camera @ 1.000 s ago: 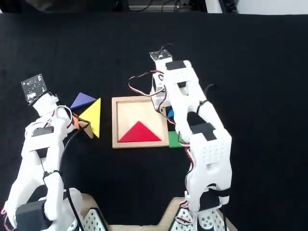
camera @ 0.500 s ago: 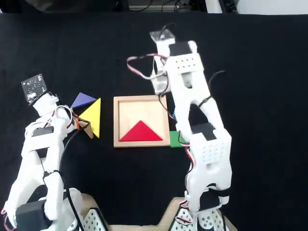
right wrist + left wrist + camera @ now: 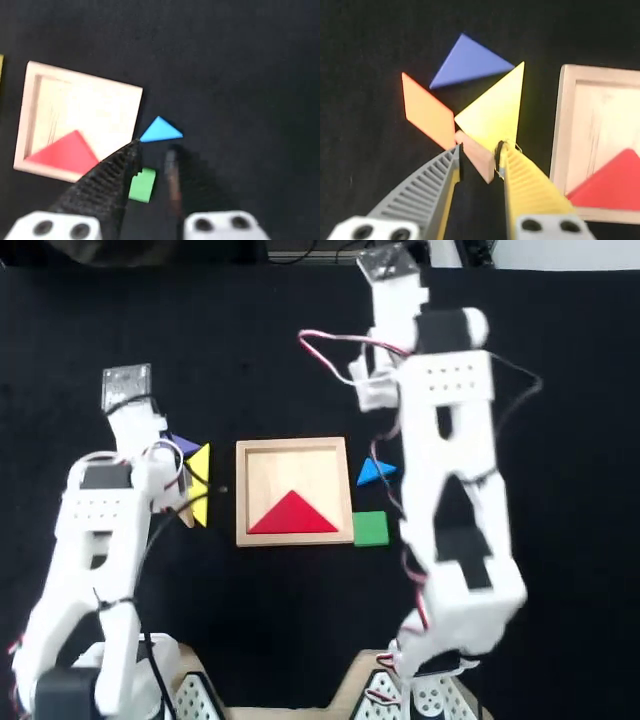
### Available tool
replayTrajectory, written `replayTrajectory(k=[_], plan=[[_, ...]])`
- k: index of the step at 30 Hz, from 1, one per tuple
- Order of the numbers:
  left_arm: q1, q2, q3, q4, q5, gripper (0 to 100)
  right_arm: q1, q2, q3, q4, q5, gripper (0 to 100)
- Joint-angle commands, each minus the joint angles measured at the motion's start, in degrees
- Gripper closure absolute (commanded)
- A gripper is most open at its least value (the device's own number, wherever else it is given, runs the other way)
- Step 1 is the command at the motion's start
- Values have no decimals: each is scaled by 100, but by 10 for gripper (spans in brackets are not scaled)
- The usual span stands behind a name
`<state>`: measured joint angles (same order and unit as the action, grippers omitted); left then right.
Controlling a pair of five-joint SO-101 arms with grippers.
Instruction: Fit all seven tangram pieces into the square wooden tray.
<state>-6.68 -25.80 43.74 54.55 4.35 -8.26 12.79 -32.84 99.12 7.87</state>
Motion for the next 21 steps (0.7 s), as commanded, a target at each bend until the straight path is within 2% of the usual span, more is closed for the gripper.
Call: replayTrajectory(k=[1, 6, 10, 13, 18, 21], plan=[[75, 607, -1051, 800, -79, 862, 88, -1508, 1402, 97, 123, 979], [75, 967, -1156, 941, -290, 862, 316, -2343, 3565, -1099, 132, 987], [40, 993, -1165, 949, -273, 862, 633, -2703, 5560, -2840, 79, 987], [40, 993, -1200, 949, 114, 862, 651, -2782, 6853, -4193, -220, 987], [-84, 993, -1209, 941, 703, 862, 651, -2765, 7538, -5090, -440, 987], [-391, 1002, -1174, 492, 914, 862, 659, -2765, 7767, -5521, -519, 987]])
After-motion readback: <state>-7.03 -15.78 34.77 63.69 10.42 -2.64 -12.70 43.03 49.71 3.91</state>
